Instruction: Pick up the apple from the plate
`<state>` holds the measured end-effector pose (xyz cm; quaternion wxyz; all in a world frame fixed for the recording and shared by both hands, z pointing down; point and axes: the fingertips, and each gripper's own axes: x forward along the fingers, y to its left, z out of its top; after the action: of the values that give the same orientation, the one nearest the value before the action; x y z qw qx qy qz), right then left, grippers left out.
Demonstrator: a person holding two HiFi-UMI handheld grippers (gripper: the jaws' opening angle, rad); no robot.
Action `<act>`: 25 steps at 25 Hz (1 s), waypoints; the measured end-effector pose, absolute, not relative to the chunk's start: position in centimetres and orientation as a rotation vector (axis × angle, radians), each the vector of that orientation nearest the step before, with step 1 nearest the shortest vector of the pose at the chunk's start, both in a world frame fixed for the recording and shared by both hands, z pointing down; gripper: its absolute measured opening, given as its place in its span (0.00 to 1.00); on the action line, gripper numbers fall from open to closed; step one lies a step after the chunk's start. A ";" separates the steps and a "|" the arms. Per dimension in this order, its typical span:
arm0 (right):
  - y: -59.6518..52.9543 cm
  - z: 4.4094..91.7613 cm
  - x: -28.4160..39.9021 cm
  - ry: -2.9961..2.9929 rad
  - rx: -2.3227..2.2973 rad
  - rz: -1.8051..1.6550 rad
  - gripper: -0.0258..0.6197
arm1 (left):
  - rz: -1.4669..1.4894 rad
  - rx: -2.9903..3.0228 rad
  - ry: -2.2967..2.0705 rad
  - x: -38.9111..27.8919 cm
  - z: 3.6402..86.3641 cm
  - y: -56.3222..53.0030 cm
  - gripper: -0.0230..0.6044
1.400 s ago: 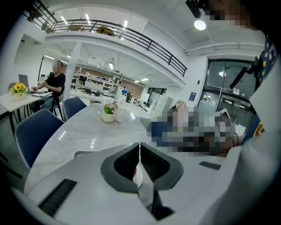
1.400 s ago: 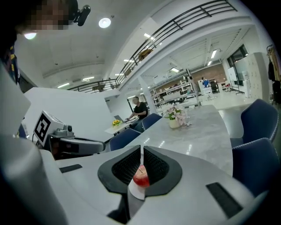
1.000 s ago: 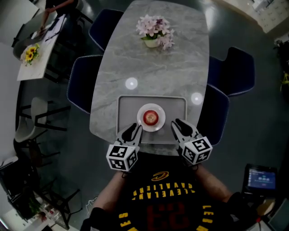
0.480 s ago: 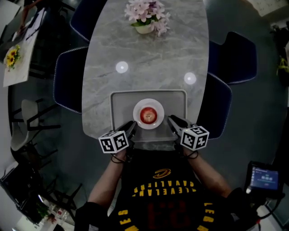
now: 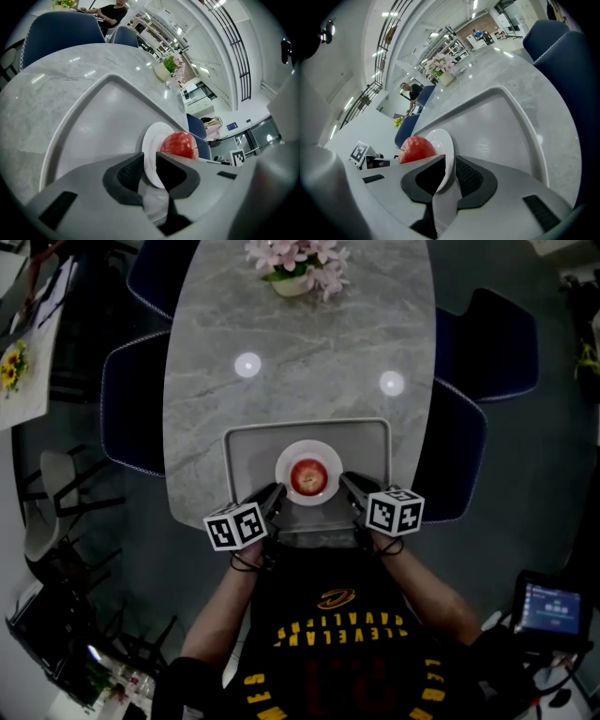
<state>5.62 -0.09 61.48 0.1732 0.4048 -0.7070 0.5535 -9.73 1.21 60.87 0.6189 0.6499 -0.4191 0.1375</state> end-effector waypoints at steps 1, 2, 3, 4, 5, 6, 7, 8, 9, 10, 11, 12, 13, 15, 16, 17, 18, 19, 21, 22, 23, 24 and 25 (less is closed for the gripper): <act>-0.1 61.6 5.5 -1.999 1.147 1.577 0.16 | 0.316 1.496 -0.960 -9.7 60.9 1.2 0.17; -0.1 61.7 5.5 -1.991 1.145 1.586 0.16 | 0.314 1.497 -0.956 -9.7 60.9 1.1 0.17; 0.0 61.9 5.5 -1.981 1.143 1.598 0.16 | 0.312 1.497 -0.953 -9.7 60.9 1.1 0.16; 0.1 62.0 5.4 -1.973 1.141 1.612 0.16 | 0.310 1.498 -0.950 -9.6 60.8 1.0 0.16; 0.1 62.1 5.4 -1.969 1.139 1.624 0.16 | 0.310 1.499 -0.946 -9.6 60.8 1.0 0.16; 0.1 62.0 5.2 -1.967 1.139 1.635 0.16 | 0.312 1.500 -0.942 -9.6 60.8 0.9 0.16; 0.1 62.0 5.1 -1.967 1.137 1.642 0.16 | 0.314 1.501 -0.937 -9.5 60.8 0.9 0.16; 0.1 62.0 5.1 -1.966 1.135 1.646 0.15 | 0.317 1.501 -0.934 -9.5 60.9 0.9 0.16; 0.1 62.0 5.0 -1.965 1.134 1.649 0.15 | 0.323 1.500 -0.934 -9.6 60.9 0.9 0.16; 0.1 62.1 5.0 -1.964 1.133 1.651 0.15 | 0.334 1.498 -0.938 -9.7 61.0 1.0 0.16; 0.1 62.1 5.0 -1.962 1.134 1.655 0.15 | 0.349 1.492 -0.946 -9.8 61.3 1.1 0.16; 0.1 62.2 5.0 -1.960 1.136 1.661 0.15 | 0.361 1.484 -0.953 -10.0 61.5 1.2 0.16; 0.0 62.2 5.0 -1.959 1.138 1.668 0.15 | 0.365 1.474 -0.957 -10.2 61.7 1.3 0.16; -0.1 62.2 5.0 -1.958 1.139 1.673 0.15 | 0.345 1.451 -0.950 -10.2 62.0 1.4 0.16; -0.2 62.2 5.1 -1.958 1.138 1.671 0.15 | 0.330 1.441 -0.941 -10.0 62.1 1.3 0.16; -0.2 62.3 5.1 -1.957 1.138 1.670 0.15 | 0.316 1.433 -0.932 -9.8 62.2 1.3 0.16; -0.2 62.3 5.2 -1.955 1.137 1.669 0.15 | 0.305 1.428 -0.923 -9.6 62.2 1.3 0.16; -0.2 62.3 5.2 -1.953 1.138 1.668 0.11 | 0.297 1.424 -0.914 -9.4 62.2 1.2 0.16; -0.2 62.4 5.3 -1.951 1.137 1.672 0.11 | 0.285 1.410 -0.903 -9.1 62.3 1.2 0.16; -0.1 62.4 5.3 -1.952 1.136 1.675 0.11 | 0.280 1.399 -0.901 -9.2 62.4 1.3 0.16; -0.1 62.3 5.2 -1.953 1.133 1.677 0.11 | 0.276 1.389 -0.898 -9.2 62.4 1.3 0.15; -0.1 62.3 5.2 -1.954 1.130 1.679 0.11 | 0.273 1.379 -0.893 -9.3 62.5 1.4 0.12; -0.1 62.3 5.2 -1.953 1.127 1.682 0.11 | 0.269 1.370 -0.888 -9.3 62.5 1.5 0.11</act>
<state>5.17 -0.10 62.32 0.1633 0.3950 -0.6850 0.5899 -9.28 1.47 62.49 0.6770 0.6093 -0.3951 0.1195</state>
